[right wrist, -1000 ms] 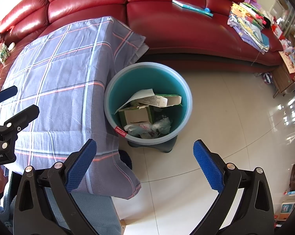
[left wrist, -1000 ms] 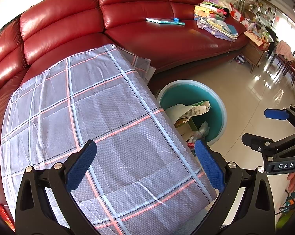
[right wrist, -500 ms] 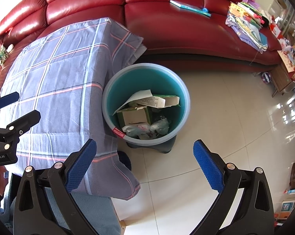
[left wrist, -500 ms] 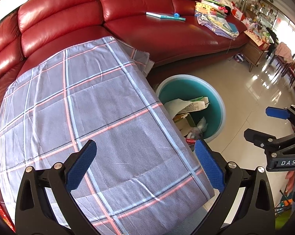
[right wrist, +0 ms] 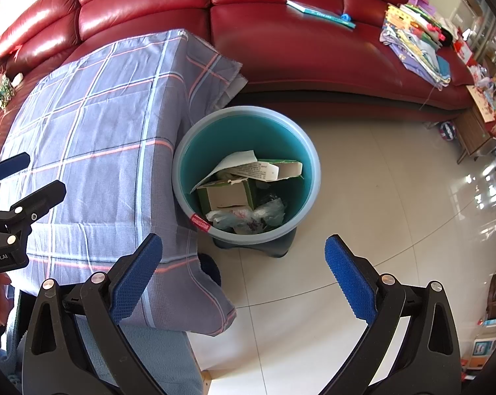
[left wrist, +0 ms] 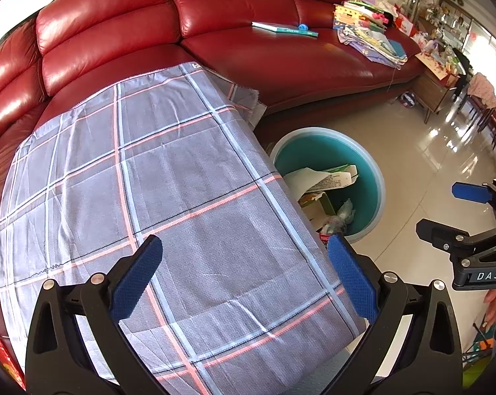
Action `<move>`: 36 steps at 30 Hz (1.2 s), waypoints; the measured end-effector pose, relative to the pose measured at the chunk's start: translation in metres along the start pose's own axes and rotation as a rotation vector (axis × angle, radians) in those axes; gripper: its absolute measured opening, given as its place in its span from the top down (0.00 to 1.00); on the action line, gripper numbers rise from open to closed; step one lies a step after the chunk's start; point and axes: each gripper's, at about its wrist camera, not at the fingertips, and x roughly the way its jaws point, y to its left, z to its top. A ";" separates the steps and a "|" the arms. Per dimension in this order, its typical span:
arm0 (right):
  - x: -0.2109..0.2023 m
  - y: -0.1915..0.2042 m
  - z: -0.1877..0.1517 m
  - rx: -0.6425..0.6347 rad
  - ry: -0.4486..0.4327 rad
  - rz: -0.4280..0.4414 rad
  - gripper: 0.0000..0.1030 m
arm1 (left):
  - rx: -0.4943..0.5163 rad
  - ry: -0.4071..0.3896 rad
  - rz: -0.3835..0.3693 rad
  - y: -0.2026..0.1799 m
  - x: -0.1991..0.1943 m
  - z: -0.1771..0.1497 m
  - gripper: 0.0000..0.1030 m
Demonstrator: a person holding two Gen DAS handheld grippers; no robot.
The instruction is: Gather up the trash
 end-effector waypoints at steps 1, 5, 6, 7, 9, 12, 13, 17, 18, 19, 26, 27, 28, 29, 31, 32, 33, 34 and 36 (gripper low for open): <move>0.000 0.000 0.000 -0.001 -0.001 -0.001 0.04 | -0.001 -0.001 0.000 0.000 0.000 0.000 0.06; 0.000 0.000 0.000 -0.001 -0.001 0.000 0.04 | 0.001 -0.002 0.006 0.000 0.000 0.000 0.06; 0.000 0.000 0.000 -0.002 -0.001 0.000 0.04 | 0.001 -0.002 0.005 0.000 0.000 0.000 0.06; 0.000 0.000 0.000 -0.004 -0.001 0.000 0.04 | 0.001 -0.002 0.006 0.000 0.000 0.000 0.06; 0.000 0.001 0.000 -0.006 -0.001 0.000 0.04 | 0.002 -0.002 0.007 0.000 0.000 0.000 0.06; 0.000 0.001 0.000 -0.006 -0.001 0.001 0.04 | 0.000 -0.005 0.007 0.001 -0.001 0.000 0.06; 0.000 0.001 0.000 -0.005 -0.001 0.001 0.04 | -0.001 -0.005 0.006 0.001 0.000 0.000 0.06; 0.000 0.001 0.001 -0.007 0.000 0.002 0.04 | -0.004 -0.006 0.009 0.002 0.000 -0.001 0.06; 0.000 0.001 0.001 -0.007 0.000 0.001 0.04 | -0.006 -0.005 0.008 0.002 0.000 -0.001 0.06; 0.000 0.001 0.001 -0.008 0.000 0.000 0.04 | -0.007 -0.006 0.009 0.003 0.000 0.000 0.06; 0.001 0.001 0.000 -0.004 0.003 -0.001 0.04 | -0.009 -0.006 0.010 0.004 -0.001 0.000 0.06; 0.003 0.002 0.000 -0.002 0.005 -0.001 0.04 | -0.011 -0.006 0.010 0.005 0.000 -0.001 0.06; 0.003 0.002 0.000 0.001 0.005 -0.002 0.04 | -0.015 -0.008 0.010 0.006 0.000 -0.001 0.06; 0.004 0.002 0.000 0.004 0.003 -0.005 0.04 | -0.018 -0.010 0.009 0.007 0.001 -0.001 0.06; 0.004 0.003 0.001 0.009 -0.007 -0.008 0.04 | -0.025 -0.012 0.008 0.009 0.001 -0.002 0.06; 0.004 0.003 0.001 0.011 -0.011 -0.005 0.04 | -0.030 -0.013 0.007 0.011 0.001 -0.002 0.06; 0.003 0.003 0.001 0.014 -0.016 -0.002 0.04 | -0.034 -0.016 0.006 0.012 0.001 -0.002 0.06; 0.003 0.003 0.002 0.014 -0.018 0.000 0.04 | -0.038 -0.020 0.010 0.014 0.000 -0.003 0.06; 0.003 0.005 0.003 0.016 -0.026 0.007 0.04 | -0.043 -0.025 0.012 0.016 0.000 -0.003 0.06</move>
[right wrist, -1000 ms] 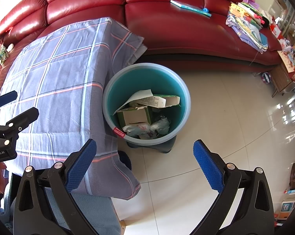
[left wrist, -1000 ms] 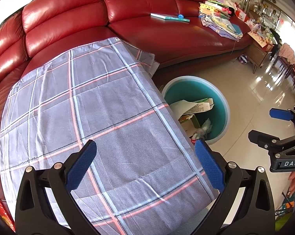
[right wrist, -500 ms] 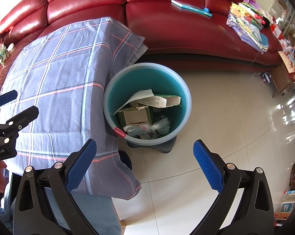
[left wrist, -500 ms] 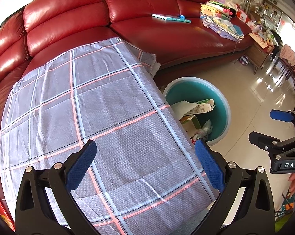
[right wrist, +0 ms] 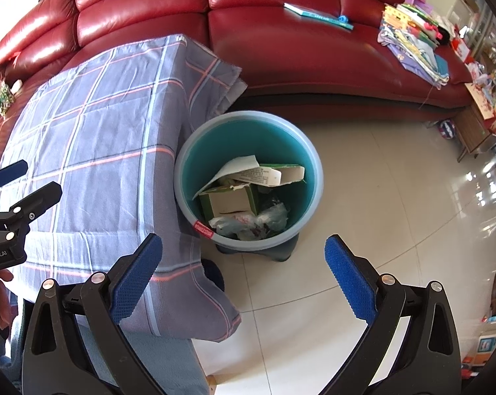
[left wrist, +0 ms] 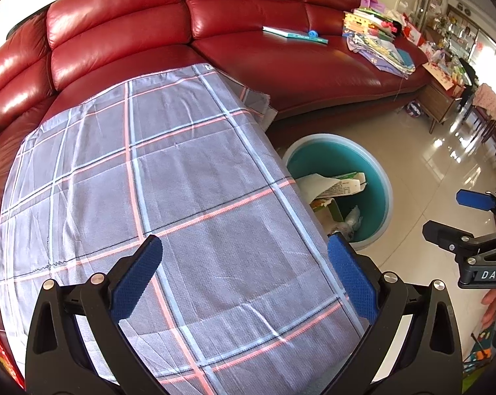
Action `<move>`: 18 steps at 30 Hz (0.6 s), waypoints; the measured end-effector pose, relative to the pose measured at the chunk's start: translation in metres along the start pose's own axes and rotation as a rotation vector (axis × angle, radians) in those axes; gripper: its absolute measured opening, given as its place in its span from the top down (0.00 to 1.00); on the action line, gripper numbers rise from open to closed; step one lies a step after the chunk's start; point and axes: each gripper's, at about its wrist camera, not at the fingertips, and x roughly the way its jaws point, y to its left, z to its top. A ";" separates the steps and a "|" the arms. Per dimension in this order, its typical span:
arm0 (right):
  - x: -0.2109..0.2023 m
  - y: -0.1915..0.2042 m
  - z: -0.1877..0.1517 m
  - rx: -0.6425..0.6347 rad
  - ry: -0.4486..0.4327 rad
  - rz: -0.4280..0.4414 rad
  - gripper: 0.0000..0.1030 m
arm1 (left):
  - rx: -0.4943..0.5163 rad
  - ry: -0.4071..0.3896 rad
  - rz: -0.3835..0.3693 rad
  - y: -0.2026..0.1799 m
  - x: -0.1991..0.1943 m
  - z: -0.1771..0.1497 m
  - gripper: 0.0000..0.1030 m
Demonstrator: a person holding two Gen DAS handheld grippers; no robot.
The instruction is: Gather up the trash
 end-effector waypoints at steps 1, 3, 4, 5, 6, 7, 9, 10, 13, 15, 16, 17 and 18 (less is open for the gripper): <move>0.000 0.000 0.001 0.000 -0.002 0.004 0.04 | -0.003 -0.003 -0.001 0.002 0.000 0.000 0.06; 0.000 0.005 0.003 -0.005 -0.008 0.004 0.04 | -0.013 -0.014 0.007 0.006 -0.001 0.000 0.06; 0.000 0.007 0.004 -0.009 -0.011 -0.001 0.04 | -0.019 -0.019 0.013 0.010 -0.002 0.000 0.06; 0.000 0.011 0.006 -0.016 -0.019 -0.010 0.04 | -0.024 -0.024 0.017 0.013 -0.003 0.000 0.06; 0.000 0.015 0.007 -0.023 -0.031 -0.014 0.04 | -0.030 -0.030 0.023 0.017 -0.004 0.000 0.06; -0.001 0.016 0.009 -0.026 -0.038 -0.014 0.04 | -0.040 -0.040 0.029 0.022 -0.005 0.000 0.06; -0.002 0.023 0.012 -0.028 -0.058 -0.014 0.04 | -0.057 -0.053 0.027 0.032 -0.007 0.000 0.06; -0.002 0.027 0.014 -0.029 -0.067 -0.014 0.04 | -0.064 -0.060 0.030 0.036 -0.008 0.001 0.06; -0.001 0.038 0.018 -0.035 -0.082 -0.006 0.04 | -0.088 -0.089 0.043 0.052 -0.012 0.001 0.06; 0.000 0.046 0.022 -0.044 -0.086 -0.005 0.04 | -0.103 -0.105 0.057 0.064 -0.014 0.000 0.06; 0.001 0.051 0.024 -0.050 -0.090 -0.006 0.04 | -0.110 -0.111 0.061 0.068 -0.014 0.000 0.06; 0.002 0.056 0.026 -0.052 -0.097 -0.005 0.04 | -0.119 -0.118 0.063 0.073 -0.015 -0.001 0.06; 0.003 0.060 0.027 -0.053 -0.102 -0.003 0.04 | -0.130 -0.128 0.067 0.080 -0.016 -0.002 0.06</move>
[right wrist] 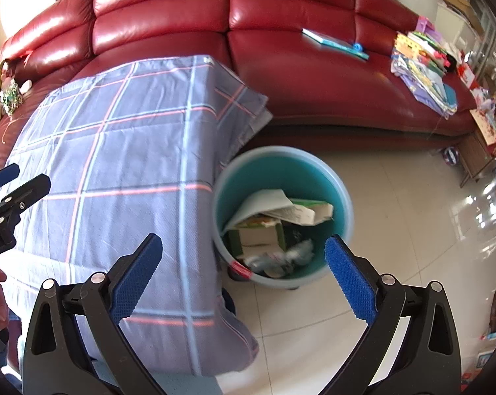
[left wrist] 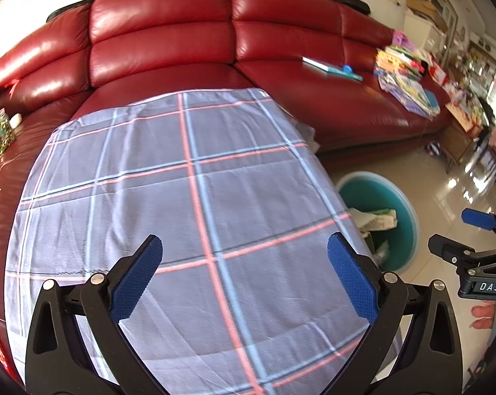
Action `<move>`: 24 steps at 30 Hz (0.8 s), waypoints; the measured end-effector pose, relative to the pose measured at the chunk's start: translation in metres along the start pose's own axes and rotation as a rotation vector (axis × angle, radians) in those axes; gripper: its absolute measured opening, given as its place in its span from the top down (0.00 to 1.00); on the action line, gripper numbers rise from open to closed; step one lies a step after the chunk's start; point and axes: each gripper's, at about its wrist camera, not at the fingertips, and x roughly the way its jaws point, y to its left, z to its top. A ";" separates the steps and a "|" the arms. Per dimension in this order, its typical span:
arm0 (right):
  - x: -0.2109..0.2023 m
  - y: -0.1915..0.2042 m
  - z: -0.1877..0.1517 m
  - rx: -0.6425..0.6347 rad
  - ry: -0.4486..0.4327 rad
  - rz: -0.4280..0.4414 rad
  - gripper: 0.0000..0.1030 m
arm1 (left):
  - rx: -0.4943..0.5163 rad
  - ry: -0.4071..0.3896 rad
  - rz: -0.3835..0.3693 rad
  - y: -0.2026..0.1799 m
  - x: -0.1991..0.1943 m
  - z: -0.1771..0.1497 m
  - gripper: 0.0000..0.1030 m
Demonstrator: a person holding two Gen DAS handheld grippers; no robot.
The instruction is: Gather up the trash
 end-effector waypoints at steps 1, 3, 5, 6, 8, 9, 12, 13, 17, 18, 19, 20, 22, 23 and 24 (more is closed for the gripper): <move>0.002 0.005 0.002 0.002 -0.003 0.006 0.04 | -0.006 -0.008 0.005 0.005 -0.001 0.000 0.06; 0.006 0.014 0.006 0.005 -0.009 0.024 0.04 | -0.018 -0.029 0.020 0.017 -0.002 0.000 0.06; 0.012 0.025 0.010 0.007 -0.010 0.037 0.04 | -0.020 -0.049 0.048 0.028 -0.003 0.000 0.06; 0.017 0.031 0.012 0.009 -0.009 0.047 0.04 | -0.018 -0.056 0.062 0.032 -0.003 0.000 0.06; 0.027 0.046 0.016 0.003 -0.009 0.067 0.04 | -0.021 -0.070 0.087 0.045 -0.002 -0.002 0.06; 0.031 0.053 0.018 -0.002 -0.009 0.069 0.04 | -0.027 -0.075 0.092 0.053 -0.001 -0.002 0.06; 0.047 0.081 0.024 -0.030 -0.018 0.075 0.04 | -0.052 -0.070 0.109 0.082 0.009 -0.003 0.06; 0.052 0.090 0.026 -0.036 -0.021 0.079 0.04 | -0.060 -0.069 0.125 0.094 0.014 -0.004 0.06; 0.070 0.118 0.036 -0.047 -0.027 0.091 0.04 | -0.097 -0.048 0.184 0.136 0.037 -0.010 0.06; 0.075 0.125 0.039 -0.051 -0.030 0.091 0.04 | -0.112 -0.041 0.194 0.146 0.043 -0.011 0.06; 0.079 0.132 0.041 -0.059 -0.036 0.088 0.04 | -0.123 -0.034 0.201 0.155 0.048 -0.012 0.06; 0.082 0.138 0.043 -0.068 -0.043 0.083 0.04 | -0.141 -0.021 0.210 0.164 0.055 -0.014 0.06; 0.089 0.147 0.048 -0.078 -0.054 0.072 0.04 | -0.170 -0.013 0.217 0.179 0.064 -0.015 0.06; 0.091 0.150 0.049 -0.079 -0.057 0.070 0.04 | -0.178 -0.009 0.220 0.184 0.069 -0.015 0.06; 0.094 0.153 0.051 -0.076 -0.061 0.067 0.04 | -0.185 -0.003 0.221 0.188 0.073 -0.015 0.06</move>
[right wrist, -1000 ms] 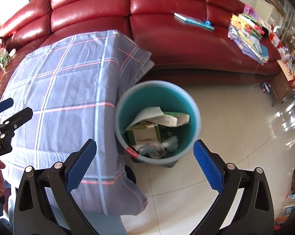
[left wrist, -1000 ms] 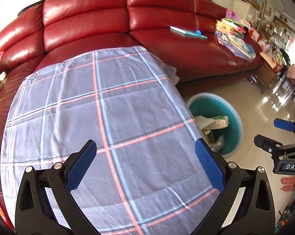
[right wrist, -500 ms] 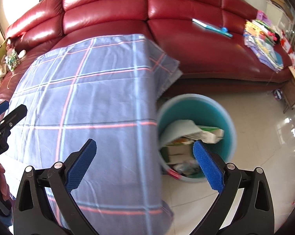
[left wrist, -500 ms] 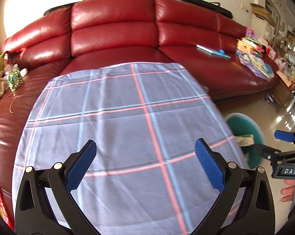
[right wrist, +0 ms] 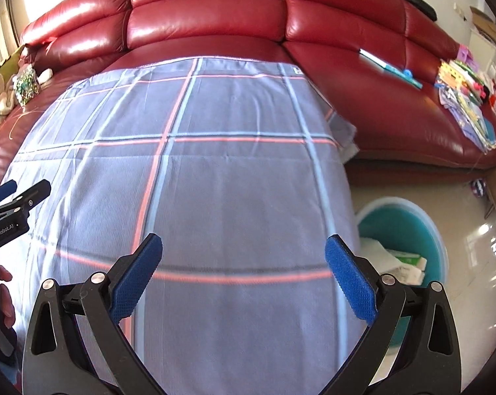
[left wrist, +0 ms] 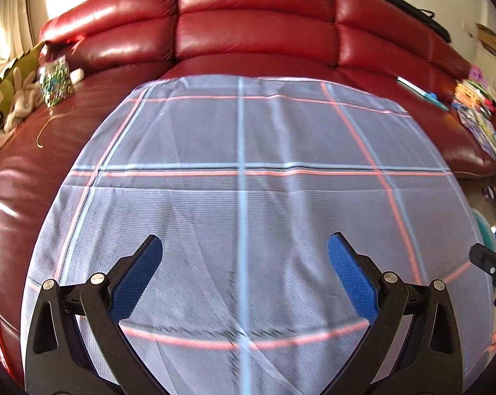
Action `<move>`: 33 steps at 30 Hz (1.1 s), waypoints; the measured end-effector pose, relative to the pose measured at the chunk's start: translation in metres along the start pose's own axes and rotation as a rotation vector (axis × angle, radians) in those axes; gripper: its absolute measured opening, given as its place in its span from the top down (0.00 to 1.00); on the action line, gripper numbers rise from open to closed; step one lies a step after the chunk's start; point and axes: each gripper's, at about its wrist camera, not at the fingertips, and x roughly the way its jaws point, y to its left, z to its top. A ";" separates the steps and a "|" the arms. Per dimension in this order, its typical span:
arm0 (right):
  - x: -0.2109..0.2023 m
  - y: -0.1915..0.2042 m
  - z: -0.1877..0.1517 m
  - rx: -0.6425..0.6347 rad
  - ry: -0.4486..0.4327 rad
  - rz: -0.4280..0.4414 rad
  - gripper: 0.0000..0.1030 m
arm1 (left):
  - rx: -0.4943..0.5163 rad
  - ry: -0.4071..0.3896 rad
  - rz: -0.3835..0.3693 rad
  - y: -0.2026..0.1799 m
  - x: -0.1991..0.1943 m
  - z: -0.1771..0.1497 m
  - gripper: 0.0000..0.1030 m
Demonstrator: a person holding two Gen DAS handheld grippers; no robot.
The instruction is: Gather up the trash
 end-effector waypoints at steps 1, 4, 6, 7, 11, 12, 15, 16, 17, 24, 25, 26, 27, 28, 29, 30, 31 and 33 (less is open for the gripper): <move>0.003 0.002 0.001 0.005 -0.003 -0.002 0.04 | -0.004 0.003 0.000 0.003 0.004 0.001 0.06; 0.012 0.003 0.003 0.014 -0.003 -0.010 0.04 | 0.008 0.008 0.000 0.005 0.013 0.001 0.06; 0.017 0.003 0.003 0.024 -0.009 -0.016 0.04 | 0.021 0.015 -0.001 0.004 0.018 0.001 0.06; 0.019 0.003 0.003 0.032 -0.014 -0.021 0.04 | 0.026 0.017 -0.003 0.004 0.020 0.002 0.06; 0.028 -0.001 0.004 0.053 -0.019 -0.037 0.04 | 0.030 0.046 -0.019 0.004 0.030 0.002 0.06; 0.030 -0.001 0.005 0.056 -0.021 -0.037 0.04 | 0.025 0.049 -0.022 0.005 0.031 0.002 0.06; 0.035 -0.001 0.007 0.052 -0.028 -0.048 0.04 | 0.011 0.077 -0.019 0.007 0.037 0.002 0.06; 0.037 -0.001 0.009 0.053 -0.031 -0.049 0.04 | 0.018 0.069 -0.013 0.006 0.036 0.002 0.06; 0.037 0.000 0.009 0.052 -0.034 -0.049 0.04 | 0.022 0.075 -0.005 0.005 0.037 0.002 0.06; 0.045 0.008 0.017 0.032 -0.036 -0.038 0.04 | 0.031 0.084 0.009 0.002 0.038 0.002 0.06; 0.046 0.010 0.017 0.030 -0.037 -0.034 0.04 | 0.034 0.085 0.015 0.001 0.039 0.002 0.06; 0.046 0.011 0.018 0.030 -0.039 -0.033 0.04 | 0.033 0.083 0.015 0.001 0.039 0.002 0.06; 0.047 0.012 0.018 0.028 -0.040 -0.033 0.04 | 0.031 0.082 0.013 0.002 0.039 0.002 0.06; 0.047 0.013 0.018 0.027 -0.042 -0.032 0.04 | 0.032 0.081 0.014 0.002 0.039 0.002 0.06; 0.047 0.013 0.019 0.027 -0.043 -0.031 0.04 | 0.031 0.080 0.013 0.002 0.039 0.002 0.06; 0.047 0.013 0.019 0.029 -0.044 -0.029 0.04 | 0.032 0.080 0.013 0.002 0.039 0.002 0.06; 0.048 0.014 0.019 0.029 -0.043 -0.028 0.04 | 0.031 0.081 0.012 0.002 0.039 0.002 0.06; 0.049 0.014 0.019 0.027 -0.044 -0.030 0.04 | 0.032 0.081 0.013 0.001 0.039 0.002 0.06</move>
